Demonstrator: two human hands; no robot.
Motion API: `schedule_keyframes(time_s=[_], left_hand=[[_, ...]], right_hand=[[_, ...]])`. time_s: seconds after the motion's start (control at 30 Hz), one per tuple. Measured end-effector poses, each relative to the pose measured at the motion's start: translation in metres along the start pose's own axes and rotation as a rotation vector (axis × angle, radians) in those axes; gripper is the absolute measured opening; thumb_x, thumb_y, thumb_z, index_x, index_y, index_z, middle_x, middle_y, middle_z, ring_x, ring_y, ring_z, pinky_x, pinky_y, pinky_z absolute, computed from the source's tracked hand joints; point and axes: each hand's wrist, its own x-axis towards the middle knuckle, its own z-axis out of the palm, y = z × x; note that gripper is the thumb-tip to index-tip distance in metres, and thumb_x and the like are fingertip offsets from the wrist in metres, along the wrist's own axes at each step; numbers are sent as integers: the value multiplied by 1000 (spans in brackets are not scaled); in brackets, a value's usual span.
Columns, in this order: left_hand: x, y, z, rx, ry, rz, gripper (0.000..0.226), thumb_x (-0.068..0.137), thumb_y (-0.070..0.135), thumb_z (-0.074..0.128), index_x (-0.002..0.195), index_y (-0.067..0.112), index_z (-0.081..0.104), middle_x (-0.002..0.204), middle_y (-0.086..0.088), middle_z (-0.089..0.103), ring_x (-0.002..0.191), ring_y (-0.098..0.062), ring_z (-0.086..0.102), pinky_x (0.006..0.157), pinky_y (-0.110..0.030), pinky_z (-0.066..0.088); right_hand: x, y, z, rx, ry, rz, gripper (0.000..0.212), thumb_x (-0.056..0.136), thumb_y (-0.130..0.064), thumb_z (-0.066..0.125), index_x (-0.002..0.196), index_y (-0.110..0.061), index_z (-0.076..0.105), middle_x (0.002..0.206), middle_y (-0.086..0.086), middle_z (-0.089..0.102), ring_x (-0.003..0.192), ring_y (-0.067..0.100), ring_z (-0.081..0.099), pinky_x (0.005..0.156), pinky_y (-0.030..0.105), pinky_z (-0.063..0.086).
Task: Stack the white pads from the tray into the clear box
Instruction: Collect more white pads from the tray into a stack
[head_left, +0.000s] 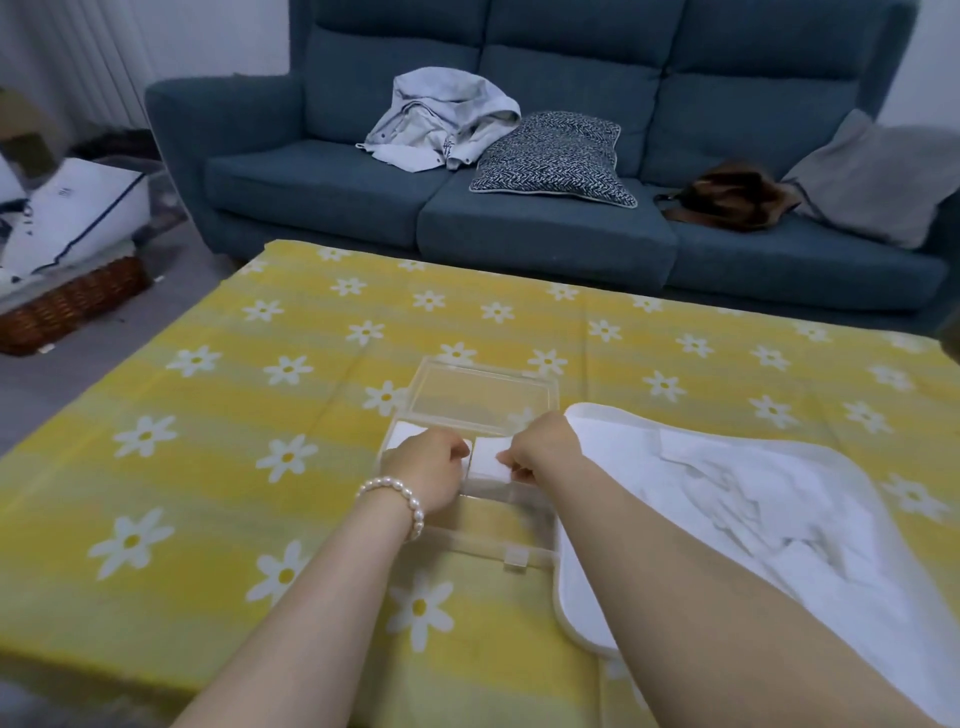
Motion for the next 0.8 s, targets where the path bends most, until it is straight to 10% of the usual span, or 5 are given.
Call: schedule_keyframes(time_s=[0.27, 0.8], left_hand=[[0, 12, 13, 186, -52, 42, 32, 98, 22, 37, 125, 25, 55, 132, 6, 56, 122, -19, 50, 112, -39, 22], [-46, 90, 49, -37, -97, 312, 31, 94, 18, 49, 123, 16, 60, 131, 1, 57, 121, -17, 51, 100, -26, 37]], right_hand=[[-3, 6, 15, -282, 209, -138, 37, 84, -8, 57, 120, -9, 50, 118, 8, 61, 109, 25, 59, 76, 28, 46], [-66, 157, -157, -270, 331, -231, 7, 79, -15, 56, 76, -19, 60, 69, 4, 71, 50, 18, 66, 64, 30, 55]])
